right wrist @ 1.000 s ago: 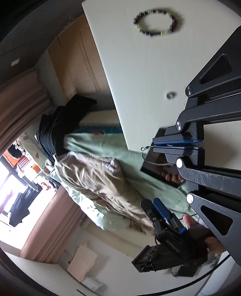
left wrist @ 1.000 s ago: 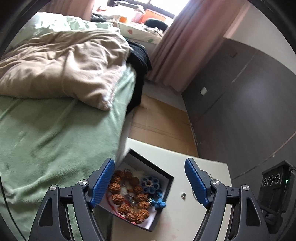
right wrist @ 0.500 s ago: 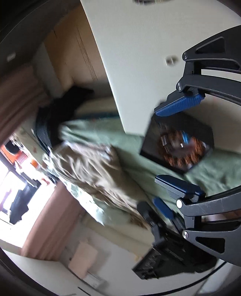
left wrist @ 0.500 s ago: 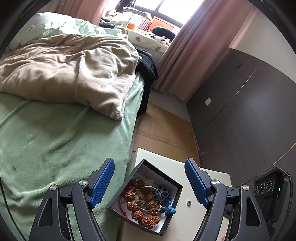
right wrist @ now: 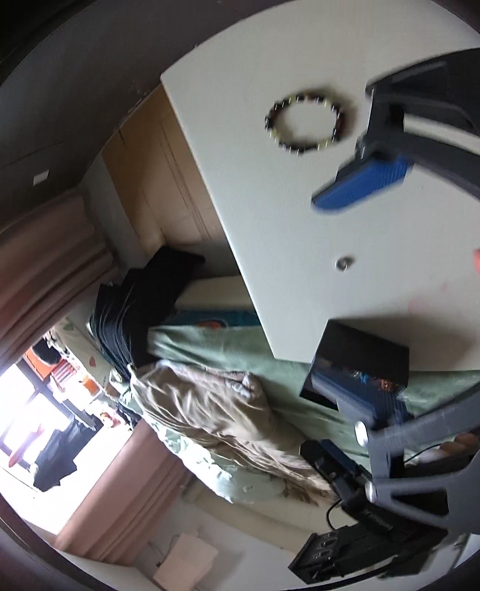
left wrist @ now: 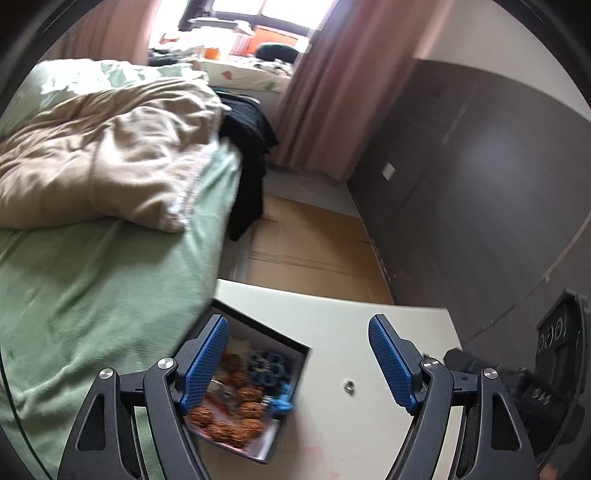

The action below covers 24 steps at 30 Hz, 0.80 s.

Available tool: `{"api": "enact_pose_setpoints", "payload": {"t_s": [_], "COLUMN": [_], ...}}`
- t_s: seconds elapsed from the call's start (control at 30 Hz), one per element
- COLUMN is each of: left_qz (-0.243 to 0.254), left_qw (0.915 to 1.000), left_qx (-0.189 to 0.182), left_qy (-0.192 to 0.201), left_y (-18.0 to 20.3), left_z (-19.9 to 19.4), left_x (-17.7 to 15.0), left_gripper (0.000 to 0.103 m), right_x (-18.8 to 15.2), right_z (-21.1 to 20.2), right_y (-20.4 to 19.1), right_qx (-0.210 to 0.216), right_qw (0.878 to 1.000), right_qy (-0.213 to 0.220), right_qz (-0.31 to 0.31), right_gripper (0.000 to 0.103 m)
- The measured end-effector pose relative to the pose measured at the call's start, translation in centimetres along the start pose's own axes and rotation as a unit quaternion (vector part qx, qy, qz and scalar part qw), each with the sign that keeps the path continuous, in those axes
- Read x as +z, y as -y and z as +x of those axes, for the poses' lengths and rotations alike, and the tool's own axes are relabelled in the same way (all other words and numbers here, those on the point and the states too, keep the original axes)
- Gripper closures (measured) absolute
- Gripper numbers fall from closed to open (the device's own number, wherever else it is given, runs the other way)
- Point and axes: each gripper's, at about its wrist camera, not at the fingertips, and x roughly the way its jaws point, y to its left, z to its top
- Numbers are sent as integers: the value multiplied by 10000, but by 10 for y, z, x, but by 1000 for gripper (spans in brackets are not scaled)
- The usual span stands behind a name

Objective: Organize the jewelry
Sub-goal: 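Move both open grippers back to the small ring and bead bracelet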

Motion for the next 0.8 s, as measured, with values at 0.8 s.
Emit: {"api": "enact_pose_setpoints", "payload": {"t_s": [0.8], "left_qz": [1326], "left_qw": [9870], "left_qx": [165], "left_qy": [-898], "left_y": [81], "left_z": [74], "left_x": [-51], "left_gripper": [36], "right_x": [14], "right_z": [-40], "right_y": [76], "right_qx": [-1344], "right_qw": [9908], "right_qy": [85], "right_qz": [119], "right_gripper": [0]}}
